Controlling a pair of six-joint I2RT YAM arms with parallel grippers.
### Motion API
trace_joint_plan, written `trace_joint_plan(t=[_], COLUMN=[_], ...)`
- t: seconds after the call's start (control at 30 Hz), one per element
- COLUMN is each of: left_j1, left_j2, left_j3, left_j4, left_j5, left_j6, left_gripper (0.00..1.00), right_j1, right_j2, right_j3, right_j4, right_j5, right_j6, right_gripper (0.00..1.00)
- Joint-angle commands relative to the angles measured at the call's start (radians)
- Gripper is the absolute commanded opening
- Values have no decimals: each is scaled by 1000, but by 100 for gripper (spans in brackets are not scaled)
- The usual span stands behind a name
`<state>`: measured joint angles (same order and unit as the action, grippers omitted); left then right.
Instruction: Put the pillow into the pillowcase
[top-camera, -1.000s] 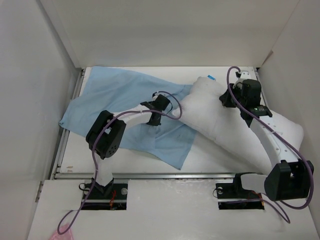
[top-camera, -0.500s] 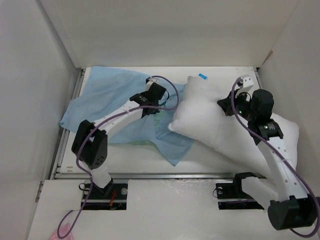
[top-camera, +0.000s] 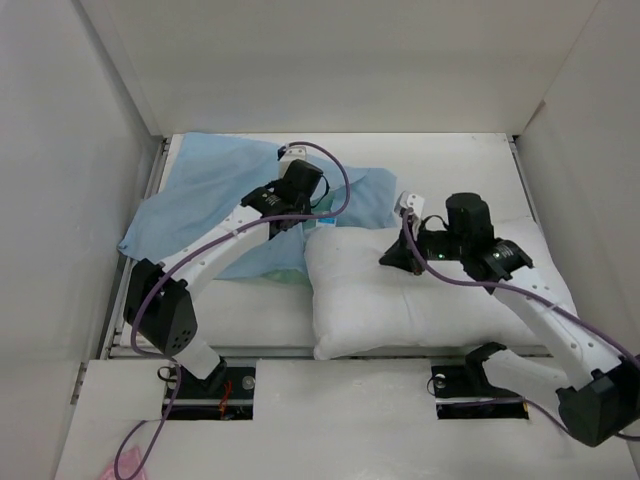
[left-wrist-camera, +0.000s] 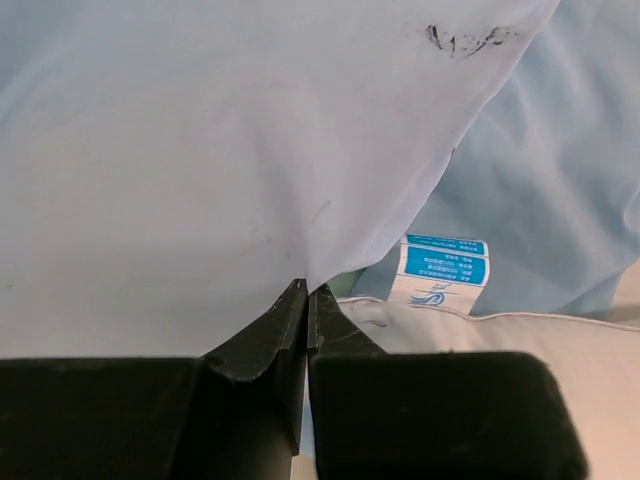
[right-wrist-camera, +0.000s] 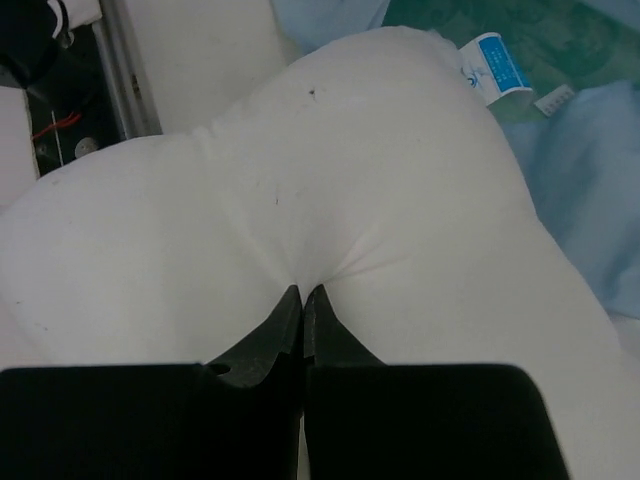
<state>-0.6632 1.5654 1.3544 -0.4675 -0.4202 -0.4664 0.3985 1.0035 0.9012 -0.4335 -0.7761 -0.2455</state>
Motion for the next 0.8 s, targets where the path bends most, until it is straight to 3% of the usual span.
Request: trace_joint_plan(t=[0.0, 0.27, 0.57, 0.67, 0.77], left_j1=[-4, -22, -41, -41, -41], left_j2=[-44, -168, -268, -278, -297], left_j3=[-6, -136, -210, -210, -210], left_j4=[-11, 10, 30, 30, 6], left_j5=[-26, -17, 41, 51, 28], left_j6=[-26, -47, -46, -46, -55], left_gripper=[0, 0, 0, 0, 0], right_j1=[49, 51, 7, 7, 7], right_j2=[30, 213, 464, 507, 507], right_j3=[22, 226, 462, 501, 478], right_j4=[108, 245, 302, 311, 383], right_j5=[30, 331, 448, 497, 648], right_j6=[-10, 103, 124, 159, 199], right_gripper=[0, 0, 0, 0, 0])
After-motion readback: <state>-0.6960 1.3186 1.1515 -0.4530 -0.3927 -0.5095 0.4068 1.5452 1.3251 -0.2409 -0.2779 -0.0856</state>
